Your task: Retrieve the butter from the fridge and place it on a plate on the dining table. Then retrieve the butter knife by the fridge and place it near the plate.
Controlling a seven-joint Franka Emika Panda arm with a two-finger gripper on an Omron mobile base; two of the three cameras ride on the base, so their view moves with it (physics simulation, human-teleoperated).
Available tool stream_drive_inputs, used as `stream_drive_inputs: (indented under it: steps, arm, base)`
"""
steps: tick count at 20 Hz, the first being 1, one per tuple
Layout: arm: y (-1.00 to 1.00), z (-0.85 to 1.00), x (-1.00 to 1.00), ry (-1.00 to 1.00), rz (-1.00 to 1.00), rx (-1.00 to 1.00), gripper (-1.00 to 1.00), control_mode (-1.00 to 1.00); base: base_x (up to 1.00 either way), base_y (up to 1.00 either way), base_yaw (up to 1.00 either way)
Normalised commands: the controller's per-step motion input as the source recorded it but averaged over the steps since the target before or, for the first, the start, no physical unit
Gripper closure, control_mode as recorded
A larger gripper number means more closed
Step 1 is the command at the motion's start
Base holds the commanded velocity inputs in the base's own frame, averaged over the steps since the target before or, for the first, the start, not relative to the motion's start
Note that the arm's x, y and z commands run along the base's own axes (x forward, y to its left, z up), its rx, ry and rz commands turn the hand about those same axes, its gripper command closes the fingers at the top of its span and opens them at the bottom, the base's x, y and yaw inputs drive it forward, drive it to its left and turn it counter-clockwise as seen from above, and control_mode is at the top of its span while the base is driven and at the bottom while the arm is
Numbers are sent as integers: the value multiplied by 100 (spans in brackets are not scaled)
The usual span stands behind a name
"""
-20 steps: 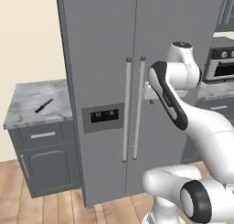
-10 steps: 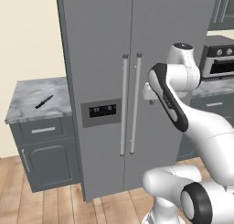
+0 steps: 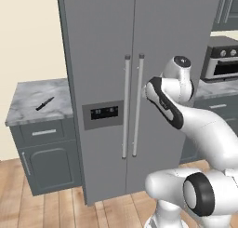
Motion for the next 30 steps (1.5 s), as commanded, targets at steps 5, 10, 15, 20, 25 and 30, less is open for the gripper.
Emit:
stream_drive_inputs:
  steps: [5,10,15,20,25,30]
  arm:
    - [0,-9,83,-12,0,0,-100,-100]
    - [0,0,67,0,0,0,-100,-100]
    - [0,-1,67,0,0,0,-100,-100]
    - [0,-7,60,0,0,0,-100,-100]
    - [0,-16,58,0,0,0,-100,-100]
    - [0,-19,56,-2,0,0,-100,-100]
  base:
    - [0,0,0]
    - [0,0,0]
    - [0,0,0]
    - [0,0,0]
    - [0,0,0]
    - [0,0,0]
